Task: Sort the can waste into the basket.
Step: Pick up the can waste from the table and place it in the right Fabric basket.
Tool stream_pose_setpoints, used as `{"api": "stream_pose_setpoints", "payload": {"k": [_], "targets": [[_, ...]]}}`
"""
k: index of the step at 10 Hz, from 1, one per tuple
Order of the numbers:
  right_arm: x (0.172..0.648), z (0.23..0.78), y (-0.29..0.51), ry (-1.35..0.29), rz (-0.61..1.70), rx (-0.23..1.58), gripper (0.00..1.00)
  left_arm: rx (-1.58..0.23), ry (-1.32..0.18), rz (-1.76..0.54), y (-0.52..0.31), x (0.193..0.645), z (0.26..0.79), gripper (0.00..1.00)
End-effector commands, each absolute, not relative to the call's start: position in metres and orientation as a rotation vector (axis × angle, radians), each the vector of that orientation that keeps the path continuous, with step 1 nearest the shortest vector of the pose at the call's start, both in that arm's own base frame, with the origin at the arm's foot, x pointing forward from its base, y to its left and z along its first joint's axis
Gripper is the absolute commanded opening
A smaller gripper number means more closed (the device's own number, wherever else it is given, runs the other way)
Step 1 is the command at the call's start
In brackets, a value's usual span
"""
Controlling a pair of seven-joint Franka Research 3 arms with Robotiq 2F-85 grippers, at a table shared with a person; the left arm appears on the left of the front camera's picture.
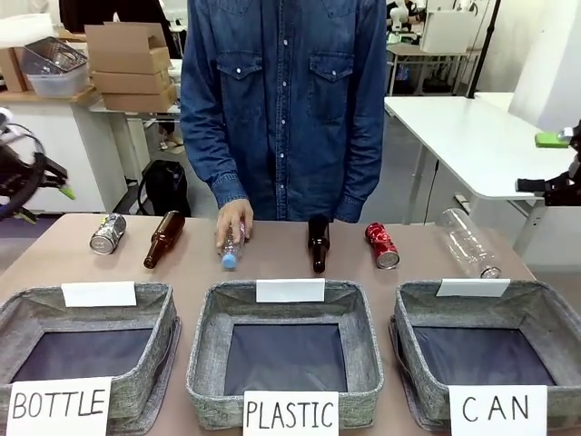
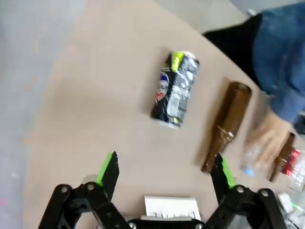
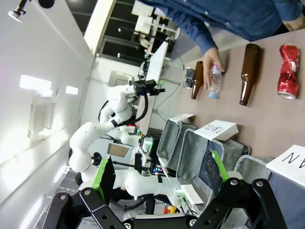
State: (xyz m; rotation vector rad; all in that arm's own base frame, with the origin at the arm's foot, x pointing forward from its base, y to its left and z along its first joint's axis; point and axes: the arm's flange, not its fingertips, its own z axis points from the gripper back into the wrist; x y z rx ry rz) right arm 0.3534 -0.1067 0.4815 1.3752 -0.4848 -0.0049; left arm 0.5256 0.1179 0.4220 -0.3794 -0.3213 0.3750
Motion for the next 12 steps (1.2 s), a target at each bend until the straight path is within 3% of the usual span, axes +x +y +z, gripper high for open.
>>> {"api": "stream_pose_setpoints", "payload": {"k": [1,3,5,7,12], "targets": [[0.358,0.483,-0.107,-0.514,0.017,1.389,1.00,-0.370,-0.395,0.407,0.106,0.547,0.432,1.00],[0.358,0.483,-0.107,-0.514,0.017,1.389,1.00,-0.379,-0.321,0.375,0.118,0.526,0.422,1.00],[0.358,0.483,-0.107,-0.514,0.017,1.389,1.00,-0.277,-0.443,0.306,0.097,0.554,0.415,1.00],[0.358,0.483,-0.107,-0.514,0.017,1.389,1.00,-0.278,-0.439,0.109,0.086,0.610,0.379,1.00],[0.358,0.483,-0.107,-0.514,0.017,1.389,1.00,-0.098,-0.287,-0.019,0.052,0.662,0.328,1.00]]}}
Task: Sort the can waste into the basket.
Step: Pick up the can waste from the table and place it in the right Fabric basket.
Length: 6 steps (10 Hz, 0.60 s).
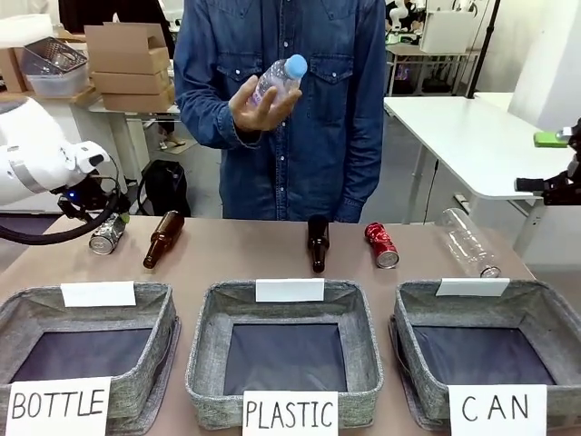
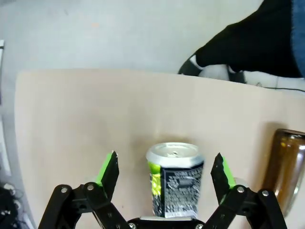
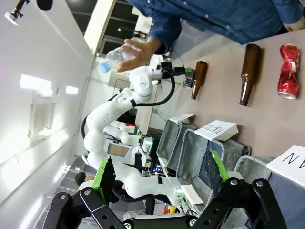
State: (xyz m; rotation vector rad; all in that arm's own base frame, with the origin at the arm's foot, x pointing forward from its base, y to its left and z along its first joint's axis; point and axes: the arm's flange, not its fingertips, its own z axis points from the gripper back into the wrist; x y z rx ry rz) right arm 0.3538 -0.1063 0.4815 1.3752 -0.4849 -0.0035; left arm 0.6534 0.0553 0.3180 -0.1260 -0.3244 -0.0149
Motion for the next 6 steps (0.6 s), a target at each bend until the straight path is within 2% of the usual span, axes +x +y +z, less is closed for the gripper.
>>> {"api": "stream_pose_setpoints", "payload": {"k": [1,2,3,4,5,6], "targets": [[0.3575,0.4833,-0.1066,-0.514,0.017,1.389,1.00,-0.085,-0.265,-0.036,0.0470,0.6679,0.3189,1.00],[0.3575,0.4833,-0.1066,-0.514,0.017,1.389,1.00,-0.057,-0.251,-0.056,0.0426,0.6731,0.3131,1.00],[0.3575,0.4833,-0.1066,-0.514,0.017,1.389,1.00,-0.050,-0.241,-0.068,0.0387,0.6721,0.3125,0.41],[0.3575,0.4833,-0.1066,-0.514,0.017,1.389,1.00,-0.033,-0.247,-0.070,0.0375,0.6720,0.3131,0.41],[0.3575,0.4833,-0.1066,-0.514,0.017,1.389,1.00,-0.023,-0.246,-0.072,0.0384,0.6712,0.3124,0.00],[0.3575,0.4833,-0.1066,-0.514,0.017,1.389,1.00,-0.023,-0.235,-0.082,0.0381,0.6700,0.3123,0.36]]}}
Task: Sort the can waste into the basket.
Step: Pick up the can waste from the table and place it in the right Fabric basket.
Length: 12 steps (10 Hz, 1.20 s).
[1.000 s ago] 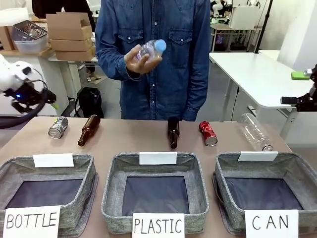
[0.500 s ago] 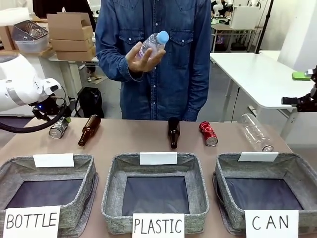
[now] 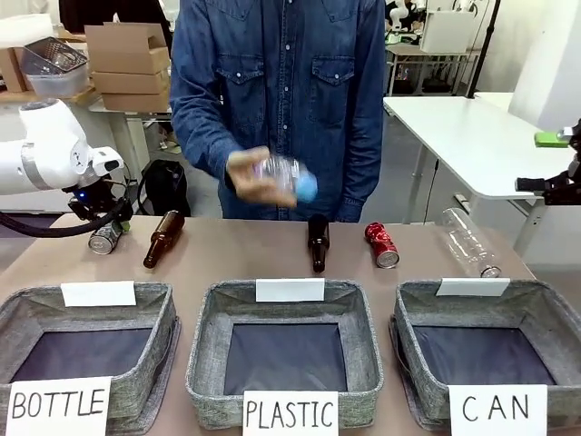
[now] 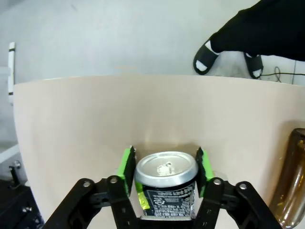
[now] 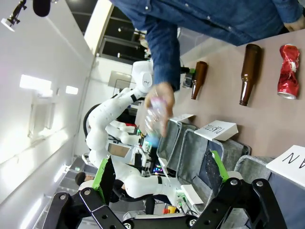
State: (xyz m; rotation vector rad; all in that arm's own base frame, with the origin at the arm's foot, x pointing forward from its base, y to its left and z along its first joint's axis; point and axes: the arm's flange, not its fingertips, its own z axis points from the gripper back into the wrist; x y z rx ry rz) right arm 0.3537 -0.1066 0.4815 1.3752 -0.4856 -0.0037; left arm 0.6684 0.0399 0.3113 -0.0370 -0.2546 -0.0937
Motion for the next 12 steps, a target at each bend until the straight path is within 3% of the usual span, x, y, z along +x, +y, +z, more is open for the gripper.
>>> {"api": "stream_pose_setpoints", "payload": {"k": [1,6,8,10,11,12], "targets": [[0.358,0.483,-0.107,-0.514,0.017,1.389,1.00,0.021,-0.226,-0.094,0.036,0.669,0.310,0.00],[0.358,0.483,-0.107,-0.514,0.017,1.389,1.00,-0.083,-0.250,-0.056,0.049,0.640,0.351,0.00],[0.358,0.483,-0.107,-0.514,0.017,1.389,1.00,-0.272,-0.304,-0.135,0.067,0.558,0.438,0.00],[0.358,0.483,-0.107,-0.514,0.017,1.389,1.00,-0.517,-0.273,-0.437,0.061,0.441,0.501,0.00],[0.358,0.483,-0.107,-0.514,0.017,1.389,1.00,-0.574,-0.299,-0.682,0.049,0.376,0.505,0.00],[0.358,0.483,-0.107,-0.514,0.017,1.389,1.00,-0.490,-0.425,-0.851,0.042,0.326,0.495,0.00]]}}
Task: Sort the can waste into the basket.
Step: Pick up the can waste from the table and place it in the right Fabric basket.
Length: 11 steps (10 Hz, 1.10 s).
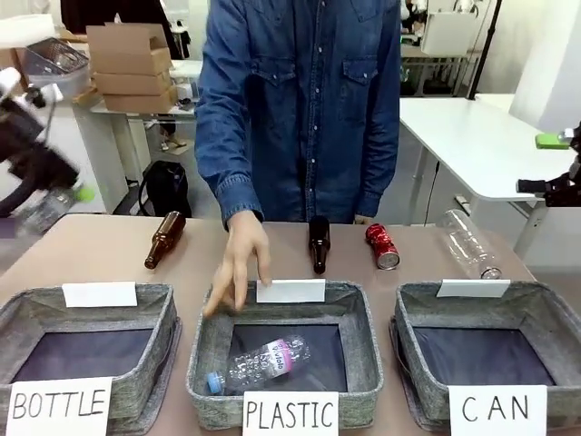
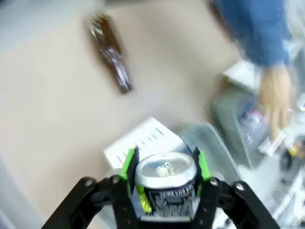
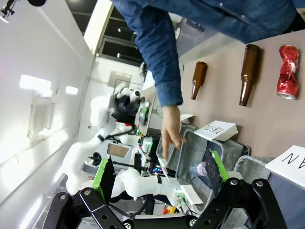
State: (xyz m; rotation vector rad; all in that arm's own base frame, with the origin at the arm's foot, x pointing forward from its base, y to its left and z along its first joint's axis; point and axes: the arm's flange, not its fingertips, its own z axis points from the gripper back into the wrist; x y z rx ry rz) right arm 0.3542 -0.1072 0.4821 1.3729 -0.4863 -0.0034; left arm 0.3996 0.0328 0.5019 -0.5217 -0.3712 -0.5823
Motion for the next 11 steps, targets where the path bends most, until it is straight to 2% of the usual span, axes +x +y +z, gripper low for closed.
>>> {"api": "stream_pose_setpoints", "payload": {"k": [1,2,3,7,8,9,11], "targets": [[0.358,0.483,-0.107,-0.514,0.017,1.389,1.00,-0.497,-0.592,-0.955,0.042,0.298,0.490,0.00],[0.358,0.483,-0.107,-0.514,0.017,1.389,1.00,-0.508,-0.734,-1.040,0.049,0.294,0.485,0.00],[0.358,0.483,-0.107,-0.514,0.017,1.389,1.00,-0.517,-0.411,-0.753,0.031,0.346,0.493,0.00],[0.358,0.483,-0.107,-0.514,0.017,1.389,1.00,-0.517,-0.411,-0.753,0.031,0.346,0.493,0.00],[0.358,0.483,-0.107,-0.514,0.017,1.389,1.00,-0.512,-0.425,-0.775,0.033,0.339,0.486,0.56],[0.355,0.481,-0.107,-0.484,-0.003,1.373,1.00,-0.568,-0.540,-0.823,-0.032,0.354,0.514,0.56],[0.354,0.482,-0.131,-0.360,-0.028,1.345,1.00,-0.584,-0.706,-1.177,-0.196,0.386,0.586,0.56]]}}
